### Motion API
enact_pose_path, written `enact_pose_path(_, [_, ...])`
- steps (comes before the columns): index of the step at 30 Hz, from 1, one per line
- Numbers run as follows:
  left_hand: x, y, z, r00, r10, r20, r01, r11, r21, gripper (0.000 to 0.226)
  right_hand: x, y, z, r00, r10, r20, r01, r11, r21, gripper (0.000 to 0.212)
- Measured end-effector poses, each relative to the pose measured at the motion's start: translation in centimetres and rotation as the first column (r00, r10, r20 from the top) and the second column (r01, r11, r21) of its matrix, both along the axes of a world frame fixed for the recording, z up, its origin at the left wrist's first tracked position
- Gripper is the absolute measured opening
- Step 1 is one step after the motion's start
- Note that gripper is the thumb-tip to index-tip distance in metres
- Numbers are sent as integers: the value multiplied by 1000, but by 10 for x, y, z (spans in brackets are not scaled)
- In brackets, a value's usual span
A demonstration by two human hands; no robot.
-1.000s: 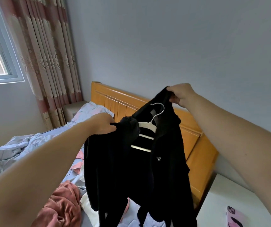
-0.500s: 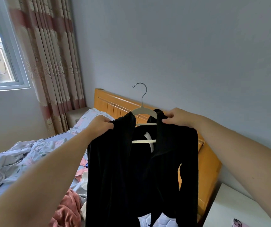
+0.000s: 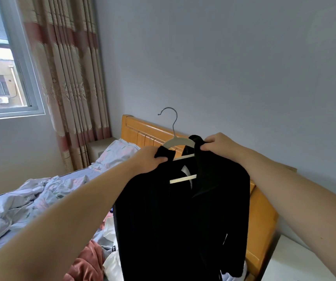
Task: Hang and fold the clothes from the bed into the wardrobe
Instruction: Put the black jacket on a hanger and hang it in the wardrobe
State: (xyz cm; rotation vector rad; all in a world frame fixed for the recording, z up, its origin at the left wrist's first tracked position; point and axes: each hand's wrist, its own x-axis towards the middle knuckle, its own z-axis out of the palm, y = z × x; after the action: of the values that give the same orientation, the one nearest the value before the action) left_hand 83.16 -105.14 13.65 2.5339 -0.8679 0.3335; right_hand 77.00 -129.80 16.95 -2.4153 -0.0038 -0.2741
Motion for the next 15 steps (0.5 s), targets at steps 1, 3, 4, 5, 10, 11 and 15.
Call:
enact_pose_path(1, [2, -1, -4, 1000, 14, 22, -13, 999, -45, 11, -2, 1, 1, 1000, -2, 11, 2, 999, 36, 30])
enact_pose_path(3, [-1, -5, -8, 997, 31, 77, -24, 996, -89, 17, -5, 3, 1, 997, -43, 57, 37, 995, 89, 36])
enact_pose_path(4, [-5, -7, -9, 996, 28, 86, -19, 994, -104, 18, -6, 4, 1, 994, -73, 78, 66, 995, 81, 37])
enact_pose_path(5, [-5, -10, -11, 996, 24, 83, -14, 992, -123, 18, -6, 4, 0, 990, -102, 96, 97, 994, 60, 36])
enact_pose_path(10, [-7, -14, -12, 996, 42, 75, -31, 991, -132, 18, -15, 5, 3, 982, -100, 158, 104, 994, -18, 26])
enact_pose_path(11, [-7, -14, -12, 997, 33, 69, -25, 993, -118, 18, -16, 5, 5, 979, -112, 171, 118, 993, -21, 23])
enact_pose_path(15, [-11, -15, -11, 998, 19, 58, -17, 999, -46, 19, -14, 2, 20, 979, -199, 47, 158, 882, 445, 14])
